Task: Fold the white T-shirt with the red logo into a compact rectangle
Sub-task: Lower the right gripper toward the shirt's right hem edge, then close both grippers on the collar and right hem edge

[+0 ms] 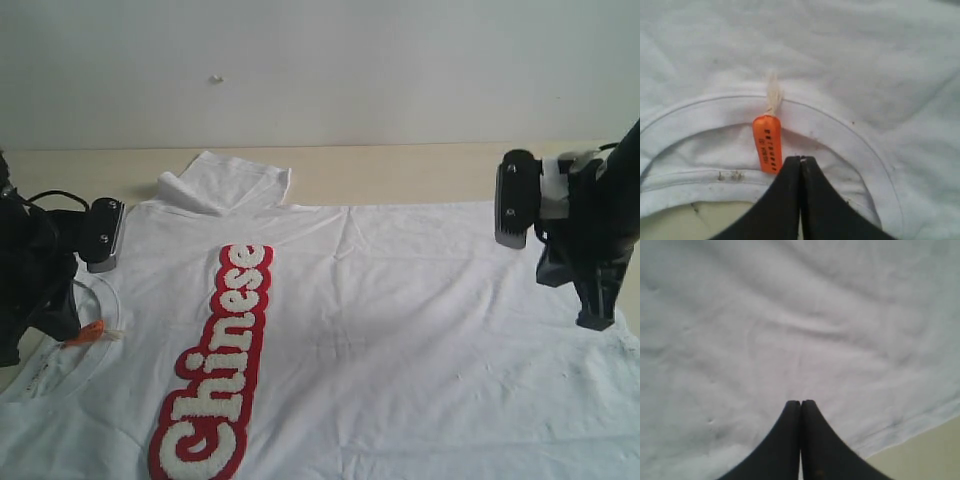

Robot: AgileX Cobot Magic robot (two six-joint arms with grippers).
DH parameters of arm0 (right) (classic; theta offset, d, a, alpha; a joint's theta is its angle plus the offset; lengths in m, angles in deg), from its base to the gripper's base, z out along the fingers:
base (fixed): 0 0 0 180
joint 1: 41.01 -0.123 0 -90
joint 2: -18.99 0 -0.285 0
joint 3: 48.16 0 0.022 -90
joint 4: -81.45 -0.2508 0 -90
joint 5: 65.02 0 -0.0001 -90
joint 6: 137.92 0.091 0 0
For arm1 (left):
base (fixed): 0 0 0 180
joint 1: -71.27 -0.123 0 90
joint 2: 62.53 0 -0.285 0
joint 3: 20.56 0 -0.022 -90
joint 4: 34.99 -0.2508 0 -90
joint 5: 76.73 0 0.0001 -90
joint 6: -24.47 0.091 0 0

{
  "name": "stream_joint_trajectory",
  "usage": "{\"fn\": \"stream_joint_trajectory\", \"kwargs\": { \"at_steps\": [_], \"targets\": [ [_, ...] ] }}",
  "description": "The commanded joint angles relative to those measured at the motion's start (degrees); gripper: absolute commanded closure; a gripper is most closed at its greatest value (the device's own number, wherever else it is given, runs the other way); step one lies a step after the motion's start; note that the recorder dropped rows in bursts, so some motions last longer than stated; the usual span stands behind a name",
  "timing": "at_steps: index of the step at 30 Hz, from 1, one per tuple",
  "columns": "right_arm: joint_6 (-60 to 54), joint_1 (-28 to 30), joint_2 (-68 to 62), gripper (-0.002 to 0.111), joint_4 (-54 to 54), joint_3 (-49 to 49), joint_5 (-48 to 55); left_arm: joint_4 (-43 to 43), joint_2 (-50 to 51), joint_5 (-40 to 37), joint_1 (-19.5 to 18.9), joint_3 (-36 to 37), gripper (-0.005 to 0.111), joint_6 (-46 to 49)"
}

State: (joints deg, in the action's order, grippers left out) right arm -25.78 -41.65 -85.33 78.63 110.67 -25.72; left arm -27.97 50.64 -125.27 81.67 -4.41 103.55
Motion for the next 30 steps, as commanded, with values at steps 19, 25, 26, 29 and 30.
{"fn": "stream_joint_trajectory", "kwargs": {
  "at_steps": [19, 25, 26, 29, 30],
  "targets": [
    [15.2, -0.1, -2.5, 0.023, 9.5, 0.4, 0.2, 6.3, 0.6, 1.4, -0.1, -0.4, 0.072, -2.0],
    [6.8, -0.1, -2.5, 0.005, 9.5, 0.4, 2.0, 7.5, 0.6, 3.8, -0.1, -0.4, 0.015, -11.7],
    [3.7, -0.1, -2.5, 0.005, 9.5, 0.4, 2.0, 7.7, 0.6, 3.7, -0.1, -0.4, 0.010, -12.4],
    [0.7, -0.1, -2.5, 0.005, 9.5, 0.4, 3.7, 7.3, 0.6, 1.7, -0.1, -0.4, 0.001, -12.3],
    [-0.9, -0.1, -2.5, 0.005, 9.5, 0.4, 4.1, 7.0, 0.6, 0.8, -0.1, -0.4, 0.001, -11.6]
  ]
}}
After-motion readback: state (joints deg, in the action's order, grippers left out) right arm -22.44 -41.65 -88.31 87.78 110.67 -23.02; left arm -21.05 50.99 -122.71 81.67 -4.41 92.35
